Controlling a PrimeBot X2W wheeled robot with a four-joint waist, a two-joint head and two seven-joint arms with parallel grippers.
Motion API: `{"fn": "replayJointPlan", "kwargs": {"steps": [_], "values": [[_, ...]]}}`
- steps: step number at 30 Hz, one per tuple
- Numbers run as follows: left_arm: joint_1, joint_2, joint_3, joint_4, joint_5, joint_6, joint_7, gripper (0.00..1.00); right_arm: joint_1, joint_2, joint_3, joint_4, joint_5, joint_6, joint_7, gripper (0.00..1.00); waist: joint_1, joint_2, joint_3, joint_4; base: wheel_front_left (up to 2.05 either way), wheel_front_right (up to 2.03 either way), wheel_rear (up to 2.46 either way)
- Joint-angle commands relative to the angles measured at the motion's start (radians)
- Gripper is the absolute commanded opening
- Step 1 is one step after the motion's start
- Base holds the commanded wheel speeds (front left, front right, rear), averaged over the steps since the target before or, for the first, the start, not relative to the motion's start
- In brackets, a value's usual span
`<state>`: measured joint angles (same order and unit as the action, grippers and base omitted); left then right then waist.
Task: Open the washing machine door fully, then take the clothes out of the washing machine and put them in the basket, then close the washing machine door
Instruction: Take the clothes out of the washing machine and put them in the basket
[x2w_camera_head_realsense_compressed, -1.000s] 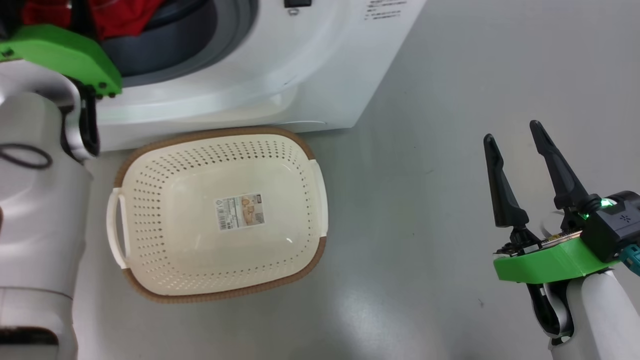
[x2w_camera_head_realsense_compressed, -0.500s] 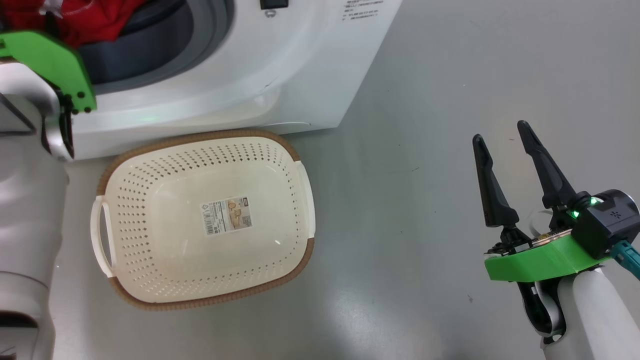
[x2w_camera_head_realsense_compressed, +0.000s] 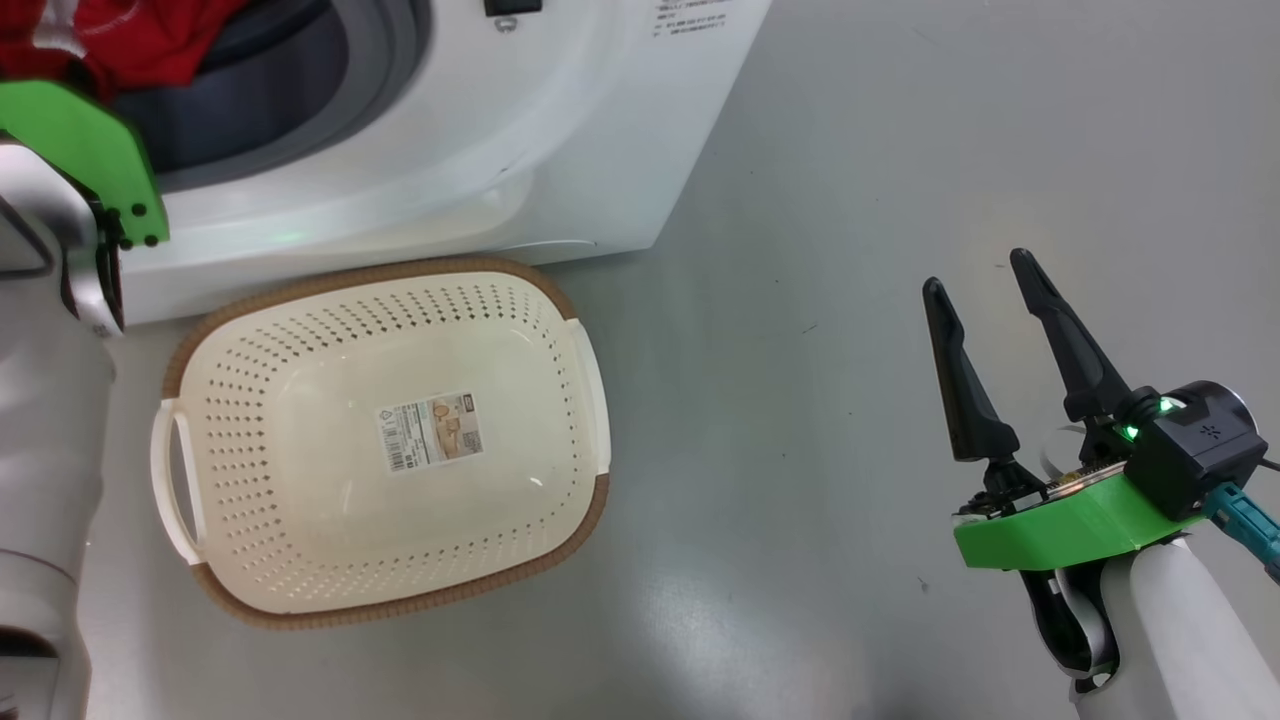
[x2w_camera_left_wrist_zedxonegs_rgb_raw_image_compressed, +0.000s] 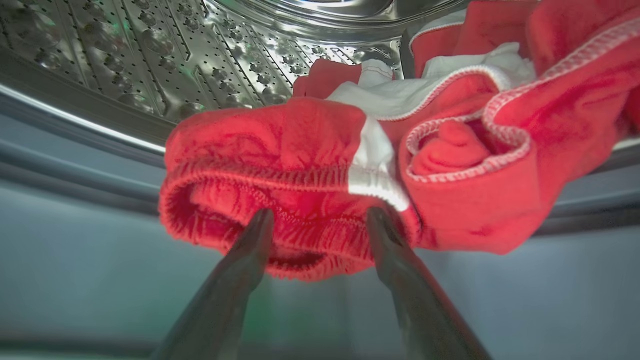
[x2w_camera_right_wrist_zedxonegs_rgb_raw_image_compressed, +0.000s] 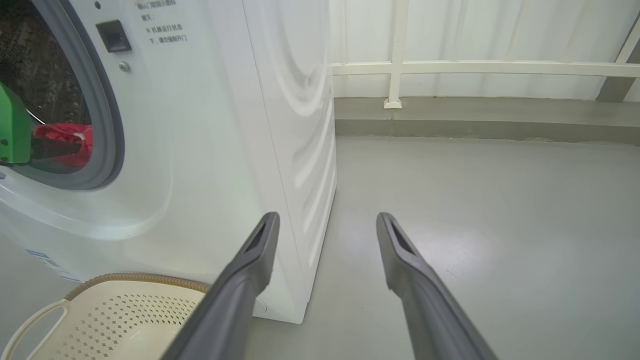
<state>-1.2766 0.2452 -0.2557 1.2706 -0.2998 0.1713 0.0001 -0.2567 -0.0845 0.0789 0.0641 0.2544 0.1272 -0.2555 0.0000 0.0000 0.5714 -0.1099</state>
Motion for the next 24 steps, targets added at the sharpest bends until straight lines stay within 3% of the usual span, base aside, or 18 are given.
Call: {"fn": "replayJointPlan", "kwargs": {"steps": [1, 6, 7, 8, 9, 24], "values": [[-0.025, 0.058, 0.007, -0.009, 0.002, 0.006, 0.007, 1.0, -0.01, -0.004, 0.024, -0.018, 0.011, 0.003, -0.006, 1.0, 0.0, 0.0, 0.004, -0.005, 0.0, 0.0, 0.0], [-0.03, 0.064, -0.007, -0.003, 0.007, 0.007, 0.009, 1.0, -0.013, -0.006, 0.027, -0.02, 0.015, 0.003, -0.006, 1.0, 0.0, 0.0, 0.013, -0.014, 0.0, 0.0, 0.0], [-0.032, 0.065, -0.01, -0.002, 0.007, 0.006, 0.008, 0.64, -0.013, -0.006, 0.027, -0.021, 0.016, 0.003, -0.006, 1.0, 0.0, 0.0, 0.014, -0.015, 0.0, 0.0, 0.0], [-0.033, 0.065, -0.013, -0.002, 0.009, 0.003, 0.004, 0.14, -0.013, -0.006, 0.027, -0.021, 0.017, 0.003, -0.006, 1.0, 0.0, 0.0, 0.016, -0.016, 0.0, 0.0, 0.0], [-0.034, 0.066, -0.016, -0.002, 0.009, 0.0, 0.0, 0.0, -0.013, -0.006, 0.028, -0.021, 0.017, 0.003, -0.006, 1.0, 0.0, 0.0, 0.017, -0.016, 0.0, 0.0, 0.0], [-0.039, 0.058, -0.018, -0.033, -0.014, -0.017, -0.196, 0.0, -0.014, -0.006, 0.032, -0.013, 0.016, 0.003, -0.006, 1.0, 0.0, 0.0, 0.018, 0.002, 0.0, 0.0, 0.0]]}}
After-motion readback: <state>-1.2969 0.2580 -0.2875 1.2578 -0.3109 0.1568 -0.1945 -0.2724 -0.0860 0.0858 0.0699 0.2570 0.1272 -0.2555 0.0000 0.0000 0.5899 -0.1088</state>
